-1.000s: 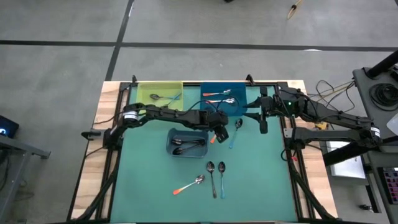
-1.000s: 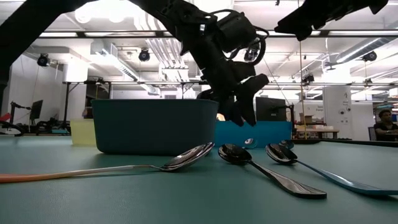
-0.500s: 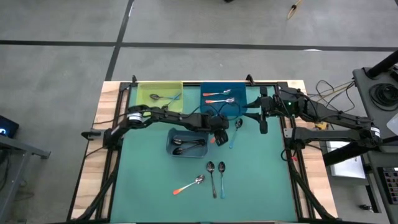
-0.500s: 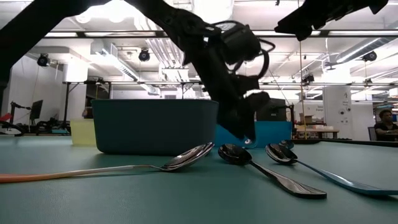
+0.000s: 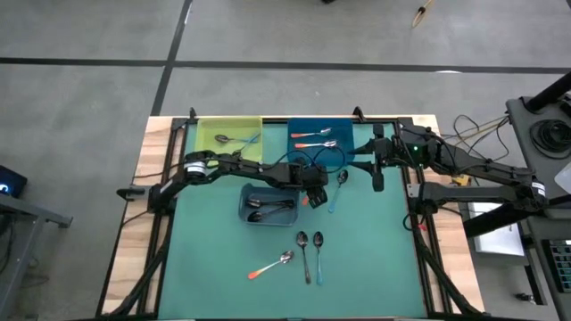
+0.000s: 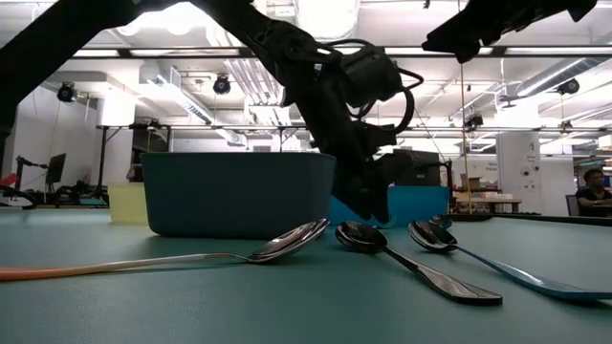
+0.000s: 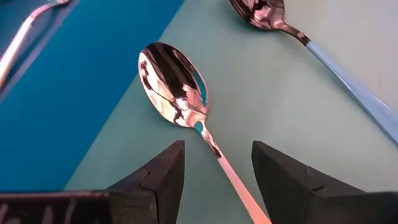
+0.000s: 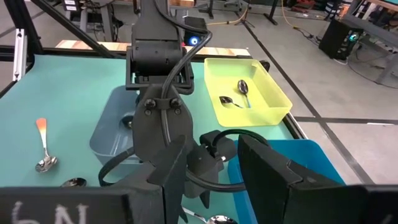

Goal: Sort silverware by color (type)
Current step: Put the orange spoon into the blue bin

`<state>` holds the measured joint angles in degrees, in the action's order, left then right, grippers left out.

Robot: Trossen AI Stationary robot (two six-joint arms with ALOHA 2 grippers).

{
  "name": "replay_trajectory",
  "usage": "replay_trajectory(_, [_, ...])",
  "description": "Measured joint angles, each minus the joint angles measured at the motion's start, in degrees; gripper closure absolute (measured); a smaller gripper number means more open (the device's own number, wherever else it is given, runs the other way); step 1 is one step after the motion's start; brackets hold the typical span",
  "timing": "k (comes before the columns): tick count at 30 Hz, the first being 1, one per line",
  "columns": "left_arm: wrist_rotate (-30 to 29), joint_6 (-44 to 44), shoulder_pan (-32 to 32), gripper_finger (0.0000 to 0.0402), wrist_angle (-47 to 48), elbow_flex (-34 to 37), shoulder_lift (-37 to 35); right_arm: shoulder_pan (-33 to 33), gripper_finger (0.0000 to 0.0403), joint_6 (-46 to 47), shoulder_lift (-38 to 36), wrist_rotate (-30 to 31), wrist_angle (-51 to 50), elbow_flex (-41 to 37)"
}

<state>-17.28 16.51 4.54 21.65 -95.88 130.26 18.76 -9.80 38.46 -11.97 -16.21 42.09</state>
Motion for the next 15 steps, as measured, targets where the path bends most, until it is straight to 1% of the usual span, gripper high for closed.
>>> replay_trajectory(9, [-0.8, 0.02, 0.02, 0.0251, -0.02, 0.39, 0.0, 0.0, 0.0266, 0.13, 0.0, 0.0, 0.0, 0.0])
replay_trajectory(15, [-0.8, 0.02, 0.02, 0.0255, -0.1, 0.64, 0.0, 0.0, 0.0266, 0.17, 0.0, 0.0, 0.0, 0.0])
